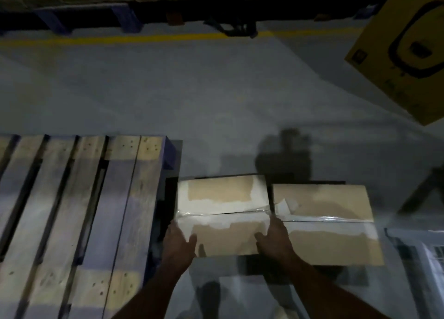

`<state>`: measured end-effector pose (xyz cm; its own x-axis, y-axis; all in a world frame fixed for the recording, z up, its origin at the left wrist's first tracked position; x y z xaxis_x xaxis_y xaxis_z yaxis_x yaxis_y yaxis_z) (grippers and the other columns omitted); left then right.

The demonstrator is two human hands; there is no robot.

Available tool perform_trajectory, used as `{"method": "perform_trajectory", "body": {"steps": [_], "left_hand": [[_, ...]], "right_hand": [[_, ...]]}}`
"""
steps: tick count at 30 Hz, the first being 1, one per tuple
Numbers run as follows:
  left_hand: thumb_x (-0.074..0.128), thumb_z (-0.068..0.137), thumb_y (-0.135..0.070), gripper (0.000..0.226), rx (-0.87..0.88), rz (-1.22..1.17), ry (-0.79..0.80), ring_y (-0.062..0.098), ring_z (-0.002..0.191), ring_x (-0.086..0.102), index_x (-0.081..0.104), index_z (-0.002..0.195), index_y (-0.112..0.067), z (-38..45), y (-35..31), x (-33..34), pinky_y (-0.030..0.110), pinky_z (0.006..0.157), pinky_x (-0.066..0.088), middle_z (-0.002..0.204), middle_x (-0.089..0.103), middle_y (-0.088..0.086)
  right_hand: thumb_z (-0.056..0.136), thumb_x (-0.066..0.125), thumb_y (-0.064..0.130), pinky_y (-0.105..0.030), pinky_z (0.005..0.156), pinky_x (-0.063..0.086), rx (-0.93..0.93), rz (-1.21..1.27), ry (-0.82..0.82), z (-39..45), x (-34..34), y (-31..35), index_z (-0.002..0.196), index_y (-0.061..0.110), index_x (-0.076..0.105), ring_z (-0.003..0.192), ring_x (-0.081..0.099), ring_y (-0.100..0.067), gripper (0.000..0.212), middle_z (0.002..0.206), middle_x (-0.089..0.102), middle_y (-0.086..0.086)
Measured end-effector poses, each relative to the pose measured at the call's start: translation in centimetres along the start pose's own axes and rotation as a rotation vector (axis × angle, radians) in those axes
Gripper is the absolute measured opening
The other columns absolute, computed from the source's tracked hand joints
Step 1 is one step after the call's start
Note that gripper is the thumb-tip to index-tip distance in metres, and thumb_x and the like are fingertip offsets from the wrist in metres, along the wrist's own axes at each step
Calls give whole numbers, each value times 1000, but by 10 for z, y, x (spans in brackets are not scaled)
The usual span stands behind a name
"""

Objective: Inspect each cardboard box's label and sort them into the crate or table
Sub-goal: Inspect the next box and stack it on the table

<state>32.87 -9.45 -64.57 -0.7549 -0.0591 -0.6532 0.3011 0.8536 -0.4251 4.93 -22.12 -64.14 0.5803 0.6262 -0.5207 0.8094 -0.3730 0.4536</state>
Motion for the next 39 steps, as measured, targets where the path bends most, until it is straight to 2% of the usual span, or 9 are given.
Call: {"method": "perform_trajectory", "body": {"steps": [2, 5, 7, 10, 13, 19, 29, 34, 39], "left_hand": [[69, 91, -32, 75, -144, -90, 35, 34, 118, 59, 32, 149, -3, 12, 17, 15, 46, 96, 53, 141, 52, 17], [64, 96, -15, 29, -222, -294, 105, 27, 89, 66, 57, 120, 0, 9, 22, 30, 42, 78, 60, 114, 66, 21], [61, 97, -11, 8, -189, -377, 85, 22, 83, 65, 62, 104, -6, 5, 19, 28, 40, 71, 60, 104, 68, 18], [64, 96, -14, 18, -66, -443, -1, 17, 83, 64, 64, 112, -4, -9, 1, 3, 24, 57, 51, 103, 68, 14], [67, 92, -32, 40, 34, -468, -33, 26, 94, 66, 62, 120, -5, -34, -30, -37, 28, 60, 53, 109, 68, 14], [59, 98, -38, 23, 103, -355, -202, 28, 99, 59, 57, 115, -21, -107, -111, -145, 43, 89, 52, 109, 62, 6], [65, 95, -30, 23, 303, -461, -261, 25, 98, 60, 58, 115, -22, -288, -250, -288, 40, 84, 52, 108, 62, 2], [67, 93, -29, 25, 400, -477, -270, 24, 94, 60, 58, 113, -18, -373, -295, -336, 32, 72, 45, 106, 63, 2], [68, 92, -29, 21, 577, -492, -209, 20, 92, 59, 57, 108, -21, -452, -335, -367, 31, 69, 43, 102, 61, -2]], "right_hand": [[76, 71, 30, -44, 110, 38, -2, -47, -52, -8, 5, 8, 146, 16, 29, 133, 38, -26, 82, 142, 42, -6], [80, 71, 30, -41, 113, 32, -1, -79, -130, -18, 6, 21, 152, 14, 20, 136, 31, -25, 90, 150, 33, -5], [75, 73, 35, -46, 111, 35, 23, -42, -140, -15, 5, 24, 149, 17, 24, 132, 35, -27, 91, 146, 39, -7], [71, 75, 38, -49, 108, 37, 22, -25, -147, -20, -7, 34, 145, 22, 29, 128, 38, -27, 88, 138, 45, -5], [74, 76, 35, -46, 110, 36, -16, 50, -178, -48, -32, 55, 148, 24, 29, 133, 33, -26, 88, 143, 41, -5], [80, 75, 28, -45, 113, 33, -81, 239, -222, -141, -102, 100, 147, 22, 32, 135, 31, -25, 80, 147, 40, -4], [78, 73, 30, -52, 103, 42, -179, 323, -387, -330, -256, 169, 139, 22, 41, 125, 41, -30, 70, 135, 49, -7], [79, 72, 34, -52, 92, 52, -282, 425, -490, -435, -329, 191, 130, 35, 46, 115, 53, -25, 57, 124, 55, 1], [87, 70, 30, -52, 95, 51, -352, 547, -662, -551, -385, 188, 138, 31, 44, 119, 51, -21, 57, 132, 53, 2]]}}
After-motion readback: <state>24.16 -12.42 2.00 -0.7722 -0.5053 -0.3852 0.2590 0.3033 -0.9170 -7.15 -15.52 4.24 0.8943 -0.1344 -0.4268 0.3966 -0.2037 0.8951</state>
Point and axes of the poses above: each hand's wrist, its own z-axis towards the middle knuckle, its own x-axis out of the palm, y = z × x, the point moved 5 cm from there along z, towards the middle knuckle
